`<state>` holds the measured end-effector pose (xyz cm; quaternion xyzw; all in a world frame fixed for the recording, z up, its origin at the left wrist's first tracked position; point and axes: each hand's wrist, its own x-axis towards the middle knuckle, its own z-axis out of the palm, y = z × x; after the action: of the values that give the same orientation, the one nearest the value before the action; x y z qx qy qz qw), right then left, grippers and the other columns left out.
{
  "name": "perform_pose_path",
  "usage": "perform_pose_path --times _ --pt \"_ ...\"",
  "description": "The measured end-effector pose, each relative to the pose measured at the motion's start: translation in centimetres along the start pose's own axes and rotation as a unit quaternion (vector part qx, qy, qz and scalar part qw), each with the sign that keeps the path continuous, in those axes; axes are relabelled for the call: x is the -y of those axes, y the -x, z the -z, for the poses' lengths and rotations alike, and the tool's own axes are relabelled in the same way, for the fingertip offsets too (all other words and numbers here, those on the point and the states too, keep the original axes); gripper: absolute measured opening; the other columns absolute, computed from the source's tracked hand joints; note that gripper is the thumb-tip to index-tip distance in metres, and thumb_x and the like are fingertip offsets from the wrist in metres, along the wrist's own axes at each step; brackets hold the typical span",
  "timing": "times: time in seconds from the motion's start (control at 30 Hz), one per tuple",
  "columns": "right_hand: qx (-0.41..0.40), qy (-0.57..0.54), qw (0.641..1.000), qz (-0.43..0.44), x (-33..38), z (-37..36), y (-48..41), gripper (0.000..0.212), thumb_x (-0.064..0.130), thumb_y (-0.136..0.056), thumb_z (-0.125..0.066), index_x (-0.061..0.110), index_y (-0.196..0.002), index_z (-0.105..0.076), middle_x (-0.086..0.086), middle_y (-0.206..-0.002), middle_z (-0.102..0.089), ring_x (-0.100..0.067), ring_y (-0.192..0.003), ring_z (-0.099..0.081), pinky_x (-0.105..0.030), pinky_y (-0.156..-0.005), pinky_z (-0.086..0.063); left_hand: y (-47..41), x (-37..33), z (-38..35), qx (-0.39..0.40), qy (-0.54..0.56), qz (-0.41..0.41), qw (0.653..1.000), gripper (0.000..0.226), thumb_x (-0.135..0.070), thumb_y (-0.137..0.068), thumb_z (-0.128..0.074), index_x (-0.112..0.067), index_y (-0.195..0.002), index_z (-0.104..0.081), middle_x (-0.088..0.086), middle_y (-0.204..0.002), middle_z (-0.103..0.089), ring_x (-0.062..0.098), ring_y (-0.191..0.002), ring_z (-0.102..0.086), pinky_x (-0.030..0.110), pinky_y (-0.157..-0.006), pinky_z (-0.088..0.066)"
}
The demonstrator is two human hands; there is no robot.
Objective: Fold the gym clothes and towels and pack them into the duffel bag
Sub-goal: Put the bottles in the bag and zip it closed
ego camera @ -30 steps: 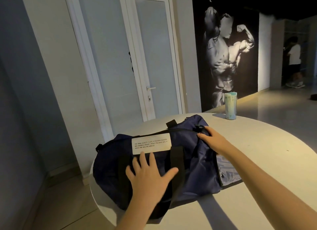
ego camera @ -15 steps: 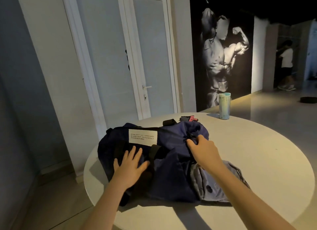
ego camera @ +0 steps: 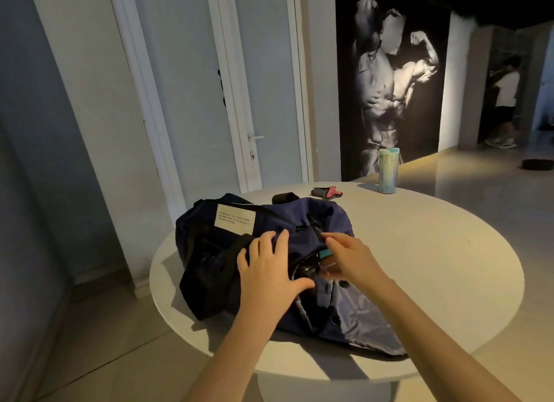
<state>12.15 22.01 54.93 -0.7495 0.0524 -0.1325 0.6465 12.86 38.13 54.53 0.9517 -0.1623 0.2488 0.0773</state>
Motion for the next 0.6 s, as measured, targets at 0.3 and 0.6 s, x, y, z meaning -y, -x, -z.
perform_pose_path --times 0.3,0.6 --pt "-0.163 0.346 0.923 -0.040 -5.8 5.1 -0.6 0.038 0.022 -0.090 -0.052 0.006 -0.125 -0.046 -0.016 -0.119 -0.054 -0.033 -0.105 -0.054 -0.036 -0.082 -0.043 0.0 -1.4 0.0 -0.029 0.012 0.034 0.999 0.082 -0.074 -0.079 -0.046 -0.025 -0.142 -0.028 0.002 -0.144 -0.032 0.024 -0.132 -0.033 0.045 -0.105 -0.031" --pt "-0.119 0.426 0.875 -0.197 -10.8 7.1 -1.0 0.020 0.021 -0.088 -0.052 0.007 -0.102 -0.050 -0.012 -0.100 -0.054 -0.031 -0.097 -0.055 -0.033 -0.079 -0.047 -0.7 -1.6 -0.1 -0.024 0.051 0.048 0.997 0.073 -0.067 -0.080 -0.054 -0.025 -0.137 -0.034 0.000 -0.137 -0.038 0.021 -0.126 -0.039 0.043 -0.101 -0.035"
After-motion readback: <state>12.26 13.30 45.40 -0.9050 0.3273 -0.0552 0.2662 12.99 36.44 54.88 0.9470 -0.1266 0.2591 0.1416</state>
